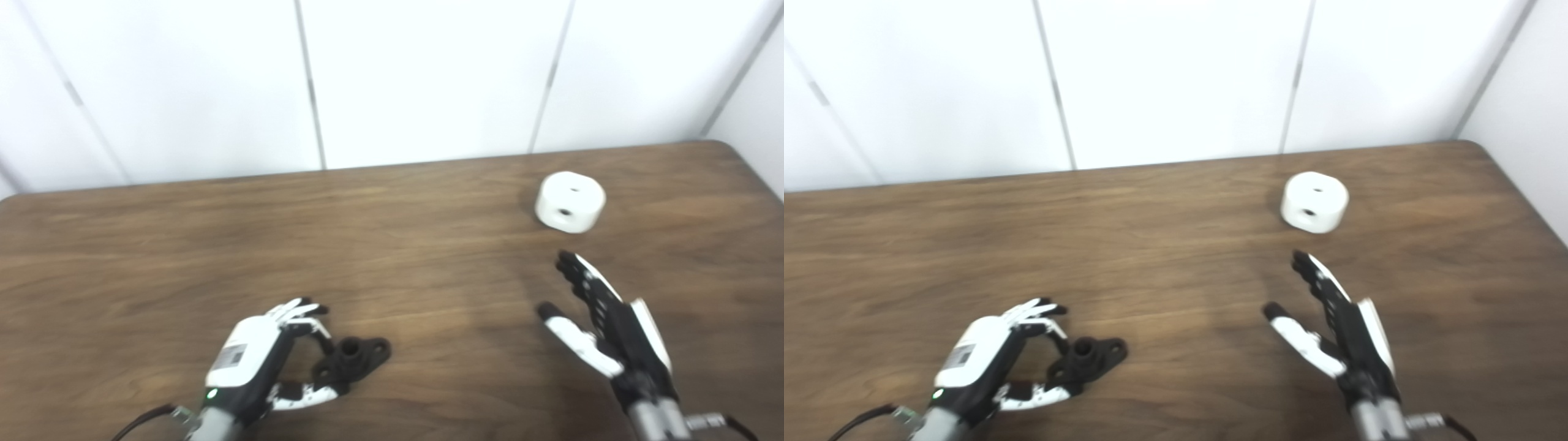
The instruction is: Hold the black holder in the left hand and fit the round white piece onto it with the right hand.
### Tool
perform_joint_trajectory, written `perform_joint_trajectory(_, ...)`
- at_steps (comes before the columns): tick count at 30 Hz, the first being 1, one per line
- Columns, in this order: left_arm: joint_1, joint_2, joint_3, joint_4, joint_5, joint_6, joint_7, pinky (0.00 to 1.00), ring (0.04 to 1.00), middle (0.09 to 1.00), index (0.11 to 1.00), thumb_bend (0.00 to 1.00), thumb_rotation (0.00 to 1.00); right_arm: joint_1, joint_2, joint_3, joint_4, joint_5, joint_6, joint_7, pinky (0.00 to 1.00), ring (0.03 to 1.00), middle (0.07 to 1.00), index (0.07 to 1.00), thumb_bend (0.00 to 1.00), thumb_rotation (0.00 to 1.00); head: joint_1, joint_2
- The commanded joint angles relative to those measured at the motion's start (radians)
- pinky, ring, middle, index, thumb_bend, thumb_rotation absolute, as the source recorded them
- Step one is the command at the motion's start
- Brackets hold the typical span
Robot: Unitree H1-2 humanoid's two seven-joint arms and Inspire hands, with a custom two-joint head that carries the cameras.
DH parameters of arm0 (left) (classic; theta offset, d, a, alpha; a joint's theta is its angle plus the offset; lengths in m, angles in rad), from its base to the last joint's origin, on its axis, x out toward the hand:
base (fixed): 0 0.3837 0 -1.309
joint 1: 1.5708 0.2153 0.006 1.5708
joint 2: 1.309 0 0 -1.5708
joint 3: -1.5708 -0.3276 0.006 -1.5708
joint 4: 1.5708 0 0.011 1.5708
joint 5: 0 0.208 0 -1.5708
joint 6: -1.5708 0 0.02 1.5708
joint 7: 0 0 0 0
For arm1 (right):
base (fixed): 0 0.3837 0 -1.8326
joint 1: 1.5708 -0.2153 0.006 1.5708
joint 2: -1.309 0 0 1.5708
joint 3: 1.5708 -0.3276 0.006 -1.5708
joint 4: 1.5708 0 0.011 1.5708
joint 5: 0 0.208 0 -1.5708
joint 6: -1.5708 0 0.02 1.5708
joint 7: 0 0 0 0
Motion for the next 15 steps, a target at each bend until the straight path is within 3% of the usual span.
perform_joint_trajectory(1, 0.009, 0.027, -0.005, 0.016, -0.006, -0.01, -0.036, 0.88, 0.899, 0.823, 0.487, 0.52, 0.04, -0.044, 0.021, -0.013, -0.049, -0.051, -0.004, -0.025, 0.83, 0.883, 0.887, 0.842, 0.58, 0.43, -0.017, -0.001)
perform_joint_trajectory(6, 0.007, 0.044, 0.0, 0.006, -0.015, -0.014, -0.053, 0.86, 0.883, 0.811, 0.487, 0.52, 0.04, -0.127, -0.006, -0.028, -0.047, -0.138, 0.037, -0.019, 0.94, 0.928, 0.911, 0.815, 0.62, 0.36, -0.1, -0.018)
perform_joint_trajectory(10, 0.006, 0.059, -0.002, -0.001, -0.004, -0.015, -0.068, 0.85, 0.874, 0.805, 0.486, 0.52, 0.04, -0.193, -0.037, -0.037, -0.035, -0.195, 0.062, -0.001, 0.95, 0.938, 0.928, 0.821, 0.65, 0.32, -0.136, -0.029)
perform_joint_trajectory(15, 0.013, 0.061, 0.003, 0.001, -0.005, -0.015, -0.073, 0.85, 0.871, 0.802, 0.486, 0.52, 0.04, -0.263, -0.09, -0.045, -0.019, -0.278, 0.1, 0.035, 0.99, 0.974, 0.949, 0.834, 0.67, 0.34, -0.153, -0.036)
